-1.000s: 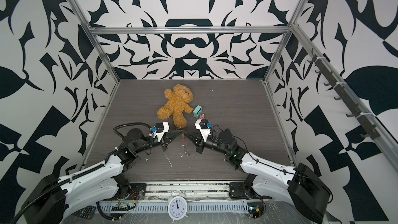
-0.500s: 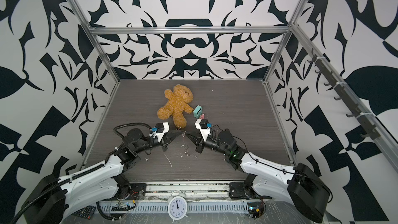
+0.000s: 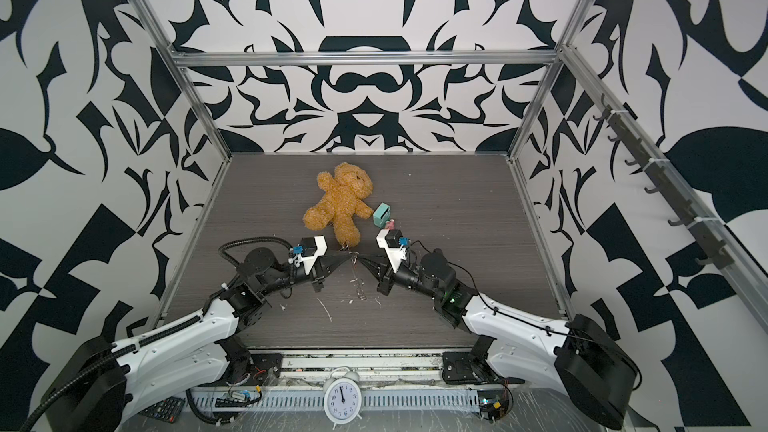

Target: Put the keys on the keyring

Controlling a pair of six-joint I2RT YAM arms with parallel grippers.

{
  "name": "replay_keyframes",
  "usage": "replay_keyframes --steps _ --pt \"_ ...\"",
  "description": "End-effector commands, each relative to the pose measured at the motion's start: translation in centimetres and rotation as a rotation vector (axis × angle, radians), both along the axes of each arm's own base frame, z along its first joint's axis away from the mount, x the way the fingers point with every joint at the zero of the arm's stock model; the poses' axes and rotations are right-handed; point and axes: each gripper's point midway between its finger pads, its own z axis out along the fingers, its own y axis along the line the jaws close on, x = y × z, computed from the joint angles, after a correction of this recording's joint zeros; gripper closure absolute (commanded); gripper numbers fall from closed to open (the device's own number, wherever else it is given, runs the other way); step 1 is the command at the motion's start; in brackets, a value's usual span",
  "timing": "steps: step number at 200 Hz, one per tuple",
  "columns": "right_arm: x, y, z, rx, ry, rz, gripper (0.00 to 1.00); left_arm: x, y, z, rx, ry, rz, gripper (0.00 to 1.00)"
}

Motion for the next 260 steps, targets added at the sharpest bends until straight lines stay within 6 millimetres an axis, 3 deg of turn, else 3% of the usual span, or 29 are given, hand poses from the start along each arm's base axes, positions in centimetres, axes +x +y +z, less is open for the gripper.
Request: replay_keyframes --steps 1,260 --pt "0.9 0.2 1.8 0.037 -0.012 -0.034 1.0 -0.6 -0.3 2.1 -0.046 -0.058 -0.031 1.0" --pt "3.7 -1.1 0.0 0.108 0.156 -0.12 1.0 -1.1 0.1 2.5 -0.095 -0.088 -0.036 1.0"
